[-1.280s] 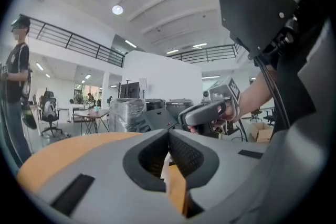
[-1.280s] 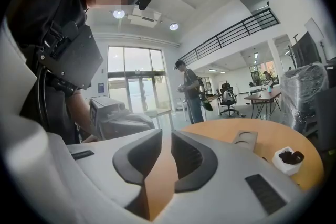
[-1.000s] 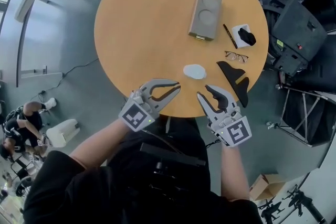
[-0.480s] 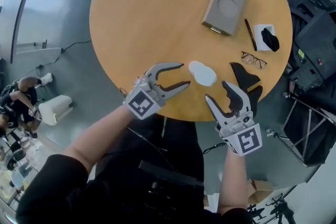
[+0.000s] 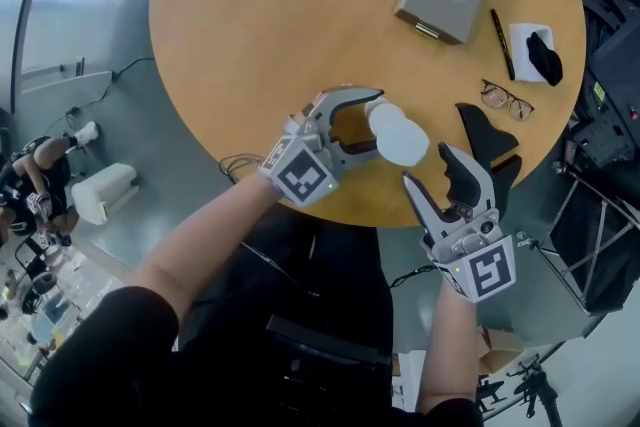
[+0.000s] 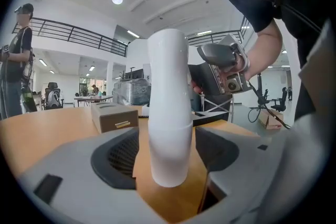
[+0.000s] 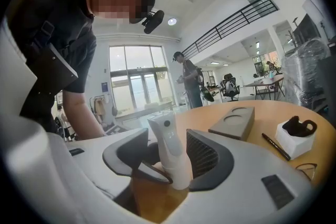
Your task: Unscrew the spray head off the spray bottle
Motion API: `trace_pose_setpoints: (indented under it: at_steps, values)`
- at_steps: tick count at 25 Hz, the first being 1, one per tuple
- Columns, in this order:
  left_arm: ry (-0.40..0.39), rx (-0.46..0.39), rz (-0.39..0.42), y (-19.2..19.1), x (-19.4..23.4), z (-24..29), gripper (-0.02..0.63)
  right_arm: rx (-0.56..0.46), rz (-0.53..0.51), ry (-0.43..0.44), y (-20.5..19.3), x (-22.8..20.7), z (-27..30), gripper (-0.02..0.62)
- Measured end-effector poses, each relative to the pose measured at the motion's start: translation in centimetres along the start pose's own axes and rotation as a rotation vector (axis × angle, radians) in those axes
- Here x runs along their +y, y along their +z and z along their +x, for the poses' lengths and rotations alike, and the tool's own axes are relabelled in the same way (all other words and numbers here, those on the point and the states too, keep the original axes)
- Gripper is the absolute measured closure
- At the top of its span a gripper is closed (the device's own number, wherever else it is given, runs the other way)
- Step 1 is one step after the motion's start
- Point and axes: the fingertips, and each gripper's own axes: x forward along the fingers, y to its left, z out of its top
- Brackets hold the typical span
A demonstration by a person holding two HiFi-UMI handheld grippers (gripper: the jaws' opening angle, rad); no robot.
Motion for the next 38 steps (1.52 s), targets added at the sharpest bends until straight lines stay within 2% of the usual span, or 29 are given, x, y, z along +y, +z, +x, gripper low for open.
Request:
trace_pose_setpoints:
  at_steps: [10, 12, 15, 21, 26, 31, 38]
  values:
    - [-0.02, -0.024, -0.027, 0.3, -0.2, 3.8, 0.249, -0.007, 0.046, -0.023, -1.2, -1.0, -1.5, 0.341]
    - [-0.042, -0.025, -0.027, 0.4, -0.4, 4.2, 0.298, -0.01, 0.054, -0.027, -1.4, -1.1, -1.7, 0.341]
    - [-0.073, -0.022, -0.043, 0.3, -0.7, 4.4, 0.302, -0.013, 0.053, -0.022, -1.4, -1.1, -1.9, 0.341]
    - [-0.075, 0.0, -0.052, 1.3, -0.9, 2.7, 0.305, -0.028, 0.029, 0.009, 1.2, 0.1, -2.2, 0.341]
    - [-0.09, -0.032, -0.082, 6.3, -1.3, 0.2, 0.305, -0.058, 0.01, 0.042, 5.5, 2.0, -2.3, 0.341]
    - [-0.077, -0.029, -0.071, 12.0, -1.7, -3.3, 0.305, -0.074, -0.024, 0.083, 10.9, 5.1, -2.5, 0.341]
    - [-0.062, -0.059, -0.124, 19.3, -2.3, -7.3, 0.305, -0.089, -0.048, 0.097, 17.0, 7.8, -3.0, 0.341]
